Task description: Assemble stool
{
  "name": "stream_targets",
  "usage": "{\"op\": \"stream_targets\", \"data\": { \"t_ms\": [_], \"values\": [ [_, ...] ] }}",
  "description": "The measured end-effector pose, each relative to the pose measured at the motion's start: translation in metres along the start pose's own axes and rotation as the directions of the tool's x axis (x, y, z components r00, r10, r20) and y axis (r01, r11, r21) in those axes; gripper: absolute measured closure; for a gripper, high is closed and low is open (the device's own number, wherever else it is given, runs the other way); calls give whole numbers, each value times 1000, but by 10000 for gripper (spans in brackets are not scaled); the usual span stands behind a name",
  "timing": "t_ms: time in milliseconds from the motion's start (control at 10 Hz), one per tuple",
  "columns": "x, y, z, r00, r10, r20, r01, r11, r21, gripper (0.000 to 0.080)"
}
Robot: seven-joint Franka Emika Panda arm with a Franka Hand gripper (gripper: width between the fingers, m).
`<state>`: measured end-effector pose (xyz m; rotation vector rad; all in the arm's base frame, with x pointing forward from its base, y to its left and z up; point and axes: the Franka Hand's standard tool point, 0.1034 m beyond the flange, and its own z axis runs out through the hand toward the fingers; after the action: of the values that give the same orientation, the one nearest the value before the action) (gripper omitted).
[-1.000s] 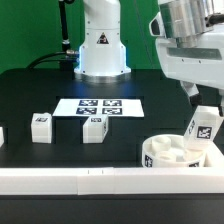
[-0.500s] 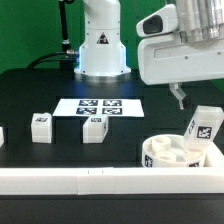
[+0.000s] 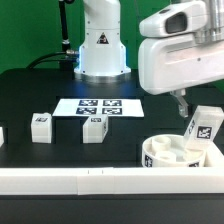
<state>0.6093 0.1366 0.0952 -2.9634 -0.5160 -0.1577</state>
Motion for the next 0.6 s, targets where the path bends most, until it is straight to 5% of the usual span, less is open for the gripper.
{"op": "stream_targets", "data": {
  "t_ms": [200, 600],
  "values": [
    [0, 4, 2, 954, -298, 27, 299, 954, -5, 151],
    [3, 11, 2, 800, -599, 46, 600, 800, -10, 151]
  ]
}}
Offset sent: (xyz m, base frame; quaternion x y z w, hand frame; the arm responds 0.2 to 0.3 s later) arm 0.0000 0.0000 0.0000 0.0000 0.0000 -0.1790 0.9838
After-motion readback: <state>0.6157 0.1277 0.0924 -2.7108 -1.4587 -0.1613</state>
